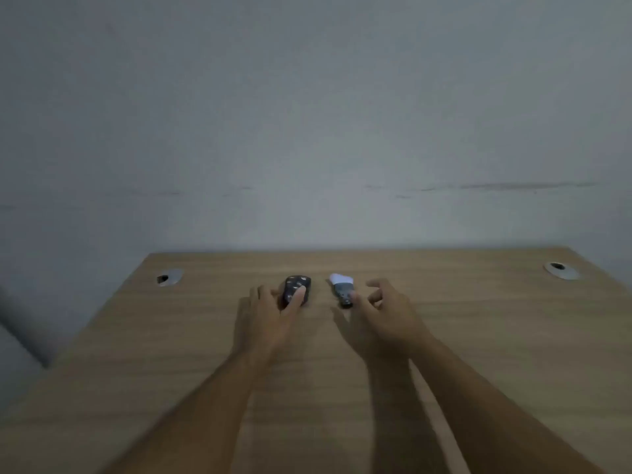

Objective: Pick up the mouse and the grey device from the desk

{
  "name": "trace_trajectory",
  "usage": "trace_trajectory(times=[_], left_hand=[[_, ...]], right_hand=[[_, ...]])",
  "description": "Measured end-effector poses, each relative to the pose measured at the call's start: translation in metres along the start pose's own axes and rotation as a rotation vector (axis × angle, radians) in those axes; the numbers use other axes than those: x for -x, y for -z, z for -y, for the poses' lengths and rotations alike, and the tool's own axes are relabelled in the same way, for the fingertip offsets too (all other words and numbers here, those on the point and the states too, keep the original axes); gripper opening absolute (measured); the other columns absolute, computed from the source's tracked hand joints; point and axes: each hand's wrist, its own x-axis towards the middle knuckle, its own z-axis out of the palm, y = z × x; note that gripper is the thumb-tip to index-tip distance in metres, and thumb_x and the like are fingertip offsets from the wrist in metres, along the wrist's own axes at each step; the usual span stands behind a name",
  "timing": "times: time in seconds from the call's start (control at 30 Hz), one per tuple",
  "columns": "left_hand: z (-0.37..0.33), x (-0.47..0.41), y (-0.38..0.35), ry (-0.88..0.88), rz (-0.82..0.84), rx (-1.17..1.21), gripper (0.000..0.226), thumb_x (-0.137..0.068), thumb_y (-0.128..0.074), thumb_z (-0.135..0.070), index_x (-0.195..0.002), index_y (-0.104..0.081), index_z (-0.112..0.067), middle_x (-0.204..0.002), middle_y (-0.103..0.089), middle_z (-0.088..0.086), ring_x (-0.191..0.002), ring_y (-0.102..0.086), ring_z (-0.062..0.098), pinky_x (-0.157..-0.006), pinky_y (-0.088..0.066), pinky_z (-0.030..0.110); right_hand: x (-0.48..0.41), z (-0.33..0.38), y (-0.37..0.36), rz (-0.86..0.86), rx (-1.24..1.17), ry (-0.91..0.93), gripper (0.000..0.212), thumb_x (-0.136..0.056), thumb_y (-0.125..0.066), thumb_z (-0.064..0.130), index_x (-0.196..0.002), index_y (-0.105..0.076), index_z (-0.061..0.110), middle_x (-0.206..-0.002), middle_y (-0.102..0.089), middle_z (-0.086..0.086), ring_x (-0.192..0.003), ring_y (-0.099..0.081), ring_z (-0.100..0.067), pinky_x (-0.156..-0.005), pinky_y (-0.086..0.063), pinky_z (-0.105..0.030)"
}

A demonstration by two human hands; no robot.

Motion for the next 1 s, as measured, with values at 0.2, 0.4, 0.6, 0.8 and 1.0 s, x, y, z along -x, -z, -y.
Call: trace_trajectory(times=[0.2, 0.4, 0.6, 0.8, 1.0], left_hand=[[-0.001, -0.002, -0.002, -0.02, 0.005, 0.015, 0.088, -0.065, -0.06, -0.1, -0.119, -0.06, -0.031, -0.122, -0.061, -0.01, -0.124, -0.06, 0.023, -0.101, -0.056, 0.046], [0.003, -0.02, -0.006, -0.101, 0.071, 0.013, 0.074, -0.069, -0.065, -0.092, -0.119, -0.059, -0.039, -0.12, -0.057, -0.019, -0.123, -0.056, 0.016, -0.096, -0.056, 0.042], [0.007, -0.035, -0.012, -0.161, 0.089, -0.053, 0.066, -0.075, -0.061, -0.074, -0.126, -0.06, -0.033, -0.125, -0.058, -0.009, -0.125, -0.058, 0.025, -0.1, -0.054, 0.045], [0.007, -0.039, -0.013, -0.147, 0.078, -0.059, 0.071, -0.075, -0.061, -0.089, -0.125, -0.06, -0.038, -0.124, -0.057, -0.014, -0.124, -0.056, 0.02, -0.098, -0.054, 0.042], [0.01, -0.046, -0.012, -0.158, 0.055, 0.028, 0.061, -0.08, -0.069, -0.082, -0.121, -0.067, -0.037, -0.122, -0.062, -0.015, -0.118, -0.061, 0.019, -0.099, -0.053, 0.041]], right_hand=[[0.003, 0.003, -0.028, -0.049, -0.028, -0.052, 0.062, -0.089, -0.083, 0.052, -0.136, -0.06, 0.018, -0.11, -0.068, 0.006, -0.104, -0.068, -0.018, -0.084, -0.049, -0.031], [-0.015, 0.009, -0.054, -0.099, 0.071, 0.012, 0.053, -0.09, -0.084, 0.04, -0.13, -0.06, 0.015, -0.127, -0.057, 0.0, -0.107, -0.061, -0.017, -0.087, -0.046, -0.029], [-0.04, 0.005, -0.06, -0.198, 0.051, 0.002, 0.018, -0.098, -0.072, 0.026, -0.11, -0.065, 0.015, -0.104, -0.07, -0.004, -0.094, -0.068, -0.028, -0.074, -0.044, -0.034], [-0.055, 0.006, -0.057, -0.226, -0.045, -0.01, 0.018, -0.1, -0.071, 0.031, -0.1, -0.062, 0.016, -0.089, -0.074, 0.003, -0.083, -0.07, -0.022, -0.071, -0.055, -0.04], [-0.058, 0.01, -0.057, -0.24, -0.106, 0.03, 0.031, -0.103, -0.069, 0.032, -0.131, -0.067, 0.02, -0.092, -0.073, 0.009, -0.083, -0.068, -0.01, -0.077, -0.052, -0.029]])
